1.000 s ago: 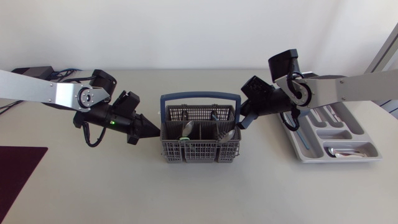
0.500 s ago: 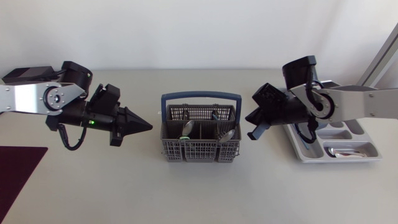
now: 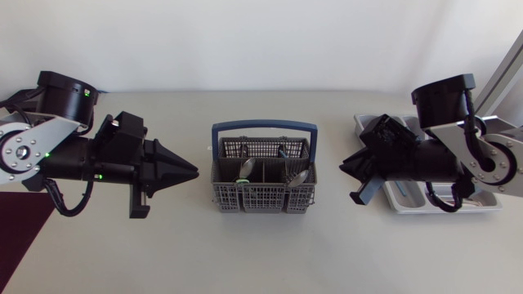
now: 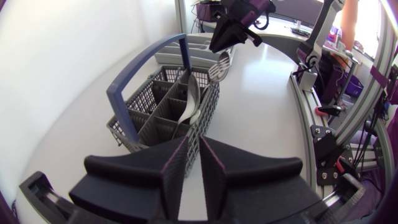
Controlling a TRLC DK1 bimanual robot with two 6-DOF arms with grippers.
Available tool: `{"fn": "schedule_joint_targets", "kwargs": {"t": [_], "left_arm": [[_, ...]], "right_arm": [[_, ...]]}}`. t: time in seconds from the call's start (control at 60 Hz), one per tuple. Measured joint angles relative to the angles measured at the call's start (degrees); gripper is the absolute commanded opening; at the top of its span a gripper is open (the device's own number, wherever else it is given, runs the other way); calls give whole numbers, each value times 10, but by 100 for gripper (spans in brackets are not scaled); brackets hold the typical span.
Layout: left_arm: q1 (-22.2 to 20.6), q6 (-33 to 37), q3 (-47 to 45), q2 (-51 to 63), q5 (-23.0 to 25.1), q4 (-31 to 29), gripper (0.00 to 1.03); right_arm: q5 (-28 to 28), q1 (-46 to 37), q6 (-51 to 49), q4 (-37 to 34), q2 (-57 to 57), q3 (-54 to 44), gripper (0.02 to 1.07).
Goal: Sort the cutlery from the basket into the organizer compartments.
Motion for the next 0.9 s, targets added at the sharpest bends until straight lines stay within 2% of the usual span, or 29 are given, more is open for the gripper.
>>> {"fn": "schedule_joint_targets", "kwargs": {"t": [0.167, 0.55, 0.683, 0.9], "left_arm": [[-63, -22, 0, -3, -37, 8, 31], [-167, -172, 98, 66, -129, 8, 31], [-185, -209, 140, 98, -150, -18, 30], [-185, -253, 195, 141, -154, -71, 27]], "right_arm": [[0, 6, 0, -24, -30, -14, 39], [0, 11, 1, -47, -59, -16, 43], [0, 11, 1, -49, -63, -17, 44], [0, 11, 1, -50, -66, -24, 45]]}}
